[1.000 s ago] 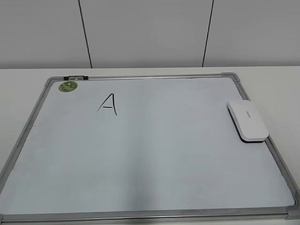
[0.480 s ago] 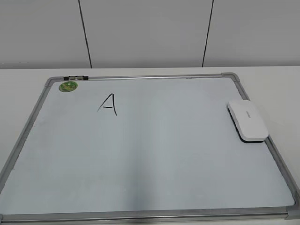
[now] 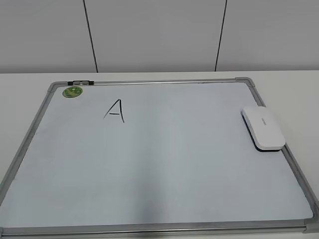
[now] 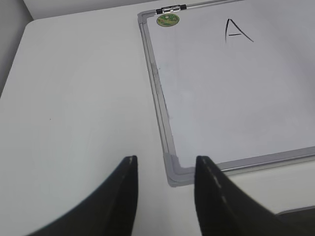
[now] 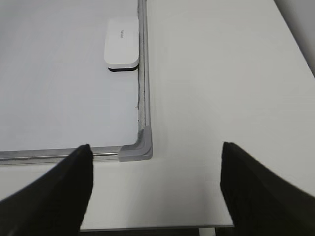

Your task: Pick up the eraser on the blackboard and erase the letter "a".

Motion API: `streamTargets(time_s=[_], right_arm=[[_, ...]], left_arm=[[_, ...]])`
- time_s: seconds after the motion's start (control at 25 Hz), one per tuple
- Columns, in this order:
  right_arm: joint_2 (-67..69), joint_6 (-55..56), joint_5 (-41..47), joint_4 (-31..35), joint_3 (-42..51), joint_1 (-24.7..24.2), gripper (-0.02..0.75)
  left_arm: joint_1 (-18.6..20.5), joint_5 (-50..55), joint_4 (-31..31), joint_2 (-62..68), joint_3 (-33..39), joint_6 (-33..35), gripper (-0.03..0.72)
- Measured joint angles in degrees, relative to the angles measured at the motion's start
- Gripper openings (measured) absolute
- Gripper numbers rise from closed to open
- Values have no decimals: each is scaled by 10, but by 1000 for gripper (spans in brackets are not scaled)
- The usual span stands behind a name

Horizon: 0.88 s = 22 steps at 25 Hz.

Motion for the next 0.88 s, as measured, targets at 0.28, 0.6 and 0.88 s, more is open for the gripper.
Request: streamTargets(time_s=[0.28, 0.6, 0.88], right_arm=[[0, 0, 0, 0, 0, -1, 589], [0, 0, 1, 0, 0, -1, 588], [0, 0, 1, 0, 0, -1, 588]], left_arm=[[0, 0, 0, 0, 0, -1, 275], [0, 0, 0, 0, 0, -1, 275], [8, 0, 0, 0, 0, -1, 274]])
